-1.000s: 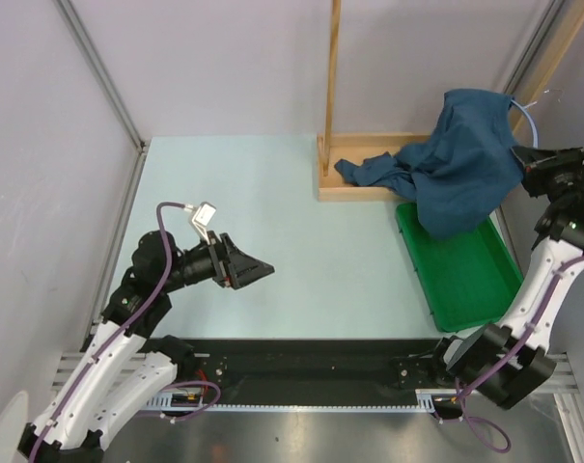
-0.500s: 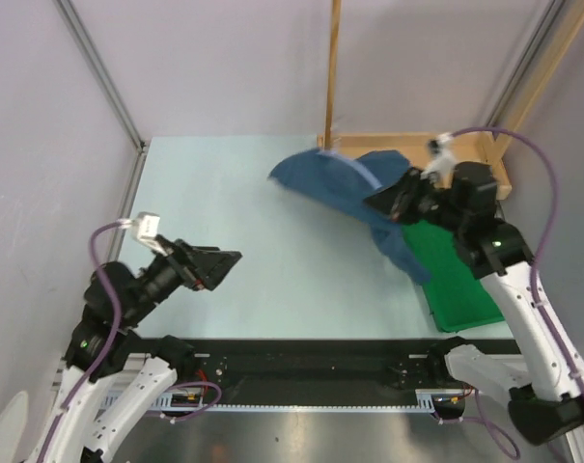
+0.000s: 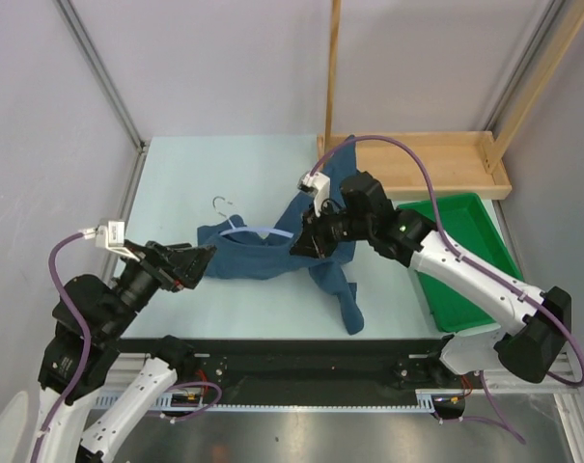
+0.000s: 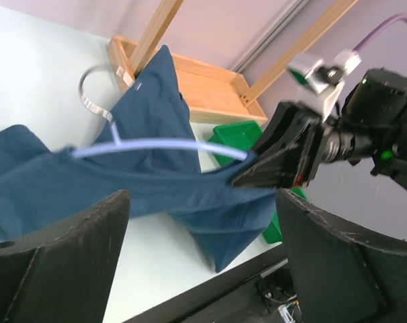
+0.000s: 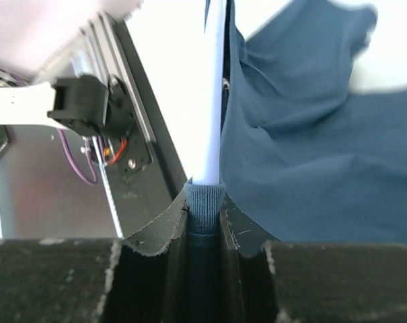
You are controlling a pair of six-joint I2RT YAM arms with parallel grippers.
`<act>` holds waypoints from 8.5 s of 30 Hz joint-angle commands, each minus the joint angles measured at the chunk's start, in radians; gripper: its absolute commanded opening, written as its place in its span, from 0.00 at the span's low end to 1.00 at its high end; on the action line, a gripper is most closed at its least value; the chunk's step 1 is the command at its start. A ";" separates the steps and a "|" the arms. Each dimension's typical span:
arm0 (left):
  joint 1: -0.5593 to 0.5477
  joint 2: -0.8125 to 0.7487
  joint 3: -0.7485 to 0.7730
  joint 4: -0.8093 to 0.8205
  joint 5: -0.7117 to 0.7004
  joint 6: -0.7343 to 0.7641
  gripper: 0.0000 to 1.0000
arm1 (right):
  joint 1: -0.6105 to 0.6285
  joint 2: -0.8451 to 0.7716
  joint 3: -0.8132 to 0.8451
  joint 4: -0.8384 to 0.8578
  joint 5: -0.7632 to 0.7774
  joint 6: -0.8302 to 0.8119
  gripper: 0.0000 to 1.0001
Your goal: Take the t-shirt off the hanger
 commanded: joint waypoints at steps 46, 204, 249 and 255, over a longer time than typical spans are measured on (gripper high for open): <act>0.004 0.459 0.157 0.041 0.183 0.223 0.45 | -0.119 -0.235 -0.104 0.292 -0.376 -0.103 0.00; 0.004 0.562 0.194 0.565 0.666 0.018 0.00 | -0.227 -0.586 -0.276 -0.008 0.174 0.144 0.99; 0.004 0.261 0.104 -0.011 -0.410 0.145 1.00 | -0.267 -0.718 -0.461 0.154 0.176 0.251 0.00; 0.004 0.368 -0.028 -0.054 -0.133 0.127 1.00 | -0.280 -0.755 -0.441 0.163 0.170 0.251 0.00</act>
